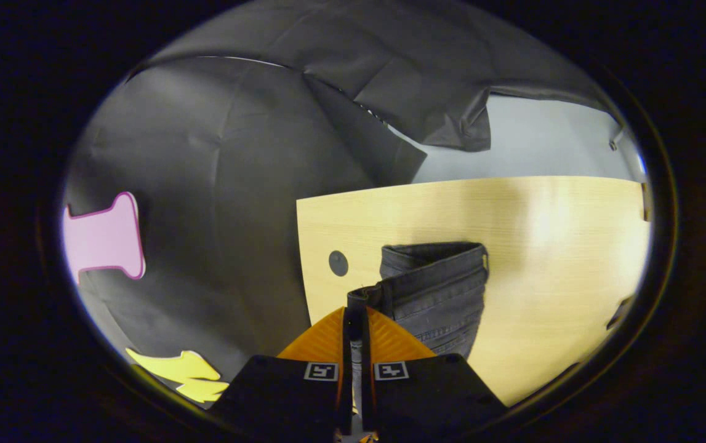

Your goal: Grasp the waist and the cuffs of the jeans and fold them to make the two legs overlap; first hold the waist and fold one-third of the jeans toward the cuffs, then hold the cuffs and fold the remaining one-third in the same direction to finish folding.

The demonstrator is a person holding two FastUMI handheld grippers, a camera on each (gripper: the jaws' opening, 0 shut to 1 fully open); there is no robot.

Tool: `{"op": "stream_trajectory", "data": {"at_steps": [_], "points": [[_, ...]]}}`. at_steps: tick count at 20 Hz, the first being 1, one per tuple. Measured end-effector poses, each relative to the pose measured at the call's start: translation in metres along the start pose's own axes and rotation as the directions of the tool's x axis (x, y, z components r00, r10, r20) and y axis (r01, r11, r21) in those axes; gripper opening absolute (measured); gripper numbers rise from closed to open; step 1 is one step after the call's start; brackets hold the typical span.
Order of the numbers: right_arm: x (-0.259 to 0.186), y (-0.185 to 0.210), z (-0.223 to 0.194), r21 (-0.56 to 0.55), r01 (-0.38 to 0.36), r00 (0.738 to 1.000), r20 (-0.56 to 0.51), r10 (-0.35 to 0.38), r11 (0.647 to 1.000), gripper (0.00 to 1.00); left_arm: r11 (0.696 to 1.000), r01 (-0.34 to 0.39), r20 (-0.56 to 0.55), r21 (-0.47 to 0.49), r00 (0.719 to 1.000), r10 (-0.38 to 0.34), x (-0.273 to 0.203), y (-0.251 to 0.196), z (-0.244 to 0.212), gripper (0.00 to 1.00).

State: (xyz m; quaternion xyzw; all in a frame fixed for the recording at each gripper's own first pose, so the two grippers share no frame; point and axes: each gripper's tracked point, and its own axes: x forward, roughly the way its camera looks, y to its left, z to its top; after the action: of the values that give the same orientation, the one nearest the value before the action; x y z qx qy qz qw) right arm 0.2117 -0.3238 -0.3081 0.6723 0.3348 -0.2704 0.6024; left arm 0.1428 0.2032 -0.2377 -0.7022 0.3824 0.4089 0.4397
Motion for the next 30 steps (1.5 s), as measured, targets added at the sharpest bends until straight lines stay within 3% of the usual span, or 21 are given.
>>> {"op": "stream_trajectory", "data": {"at_steps": [2, 3, 7, 8, 9, 13, 15, 16, 17, 20, 22, 23, 24, 25, 26, 27, 28, 30], "points": [[0.021, -0.002, 0.008, -0.002, 0.019, 1.0, 0.009, -0.019, 1.0, 0.02, 0.999, -0.013, 0.012, 0.032, 1.0, 0.013, 0.018, -0.015, 0.001, 0.08], [0.033, -0.001, 0.011, 0.004, 0.027, 1.0, 0.012, -0.027, 1.0, 0.07, 0.999, -0.018, 0.005, 0.043, 1.0, 0.018, 0.026, -0.022, -0.003, 0.08], [0.069, -0.006, 0.017, 0.011, 0.057, 0.998, 0.014, -0.057, 0.998, 0.06, 0.991, -0.003, -0.079, 0.132, 0.997, 0.013, 0.06, -0.049, -0.018, 0.08], [0.073, -0.008, 0.019, 0.016, 0.065, 0.998, 0.017, -0.065, 0.998, 0.02, 0.989, -0.009, -0.08, 0.147, 0.997, 0.021, 0.065, -0.049, -0.02, 0.08], [0.078, -0.01, 0.019, 0.019, 0.07, 0.997, 0.018, -0.07, 0.997, 0.1, 0.989, -0.024, -0.079, 0.147, 0.996, 0.036, 0.079, -0.05, -0.022, 0.08], [0.095, -0.018, 0.021, 0.007, 0.088, 0.996, 0.025, -0.088, 0.996, 0.06, 0.994, -0.067, -0.075, 0.09, 0.994, 0.074, 0.1, -0.045, -0.006, 0.11], [0.1, -0.02, 0.02, -0.003, 0.085, 0.996, 0.026, -0.085, 0.996, 0.06, 0.982, -0.148, -0.072, 0.121, 0.985, 0.157, 0.106, -0.033, -0.003, 0.2], [0.101, -0.02, 0.019, -0.011, 0.082, 0.996, 0.027, -0.082, 0.997, 0.07, 0.973, -0.176, -0.058, 0.147, 0.981, 0.186, 0.105, -0.029, -0.004, 0.29], [0.1, -0.02, 0.02, -0.019, 0.08, 0.996, 0.032, -0.079, 0.997, 0.07, 0.96, -0.207, -0.055, 0.19, 0.974, 0.221, 0.1, -0.024, -0.006, 0.31], [0.095, -0.017, 0.018, -0.039, 0.094, 0.995, 0.04, -0.092, 0.995, 0.1, 0.921, -0.256, 0.001, 0.292, 0.964, 0.267, 0.08, -0.025, -0.003, 0.47], [0.087, -0.02, 0.018, -0.063, 0.117, 0.991, 0.066, -0.113, 0.991, 0.41, 0.901, -0.276, 0.049, 0.336, 0.96, 0.276, 0.072, -0.025, -0.002, 0.5], [0.082, -0.018, 0.015, -0.091, 0.118, 0.991, 0.07, -0.112, 0.989, 0.57, 0.863, -0.293, 0.059, 0.412, 0.954, 0.296, 0.067, -0.02, -0.006, 0.65], [0.075, -0.017, 0.011, -0.129, 0.118, 0.991, 0.07, -0.11, 0.985, 0.73, 0.793, -0.298, 0.055, 0.532, 0.946, 0.318, 0.062, -0.009, -0.017, 0.54], [0.069, -0.018, 0.001, -0.176, 0.114, 0.993, 0.058, -0.105, 0.978, 0.89, 0.695, -0.311, 0.091, 0.648, 0.938, 0.335, 0.056, 0.006, -0.02, 0.77], [0.061, -0.019, -0.009, -0.226, 0.098, 0.995, 0.047, -0.09, 0.969, 0.89, 0.577, -0.344, 0.142, 0.741, 0.92, 0.366, 0.04, 0.023, -0.022, 1.0], [0.05, -0.021, -0.017, -0.28, 0.087, 0.996, 0.04, -0.079, 0.956, 0.89, 0.478, -0.355, 0.178, 0.804, 0.91, 0.376, 0.026, 0.038, -0.028, 1.0], [0.037, -0.021, -0.024, -0.337, 0.074, 0.997, 0.047, -0.061, 0.938, 0.9, 0.403, -0.334, 0.193, 0.852, 0.916, 0.353, 0.008, 0.047, -0.039, 1.0], [0.007, -0.021, -0.034, -0.472, 0.049, 0.997, 0.076, -0.015, 0.88, 0.89, 0.274, -0.259, 0.21, 0.926, 0.958, 0.194, -0.029, 0.044, -0.062, 1.0]]}}
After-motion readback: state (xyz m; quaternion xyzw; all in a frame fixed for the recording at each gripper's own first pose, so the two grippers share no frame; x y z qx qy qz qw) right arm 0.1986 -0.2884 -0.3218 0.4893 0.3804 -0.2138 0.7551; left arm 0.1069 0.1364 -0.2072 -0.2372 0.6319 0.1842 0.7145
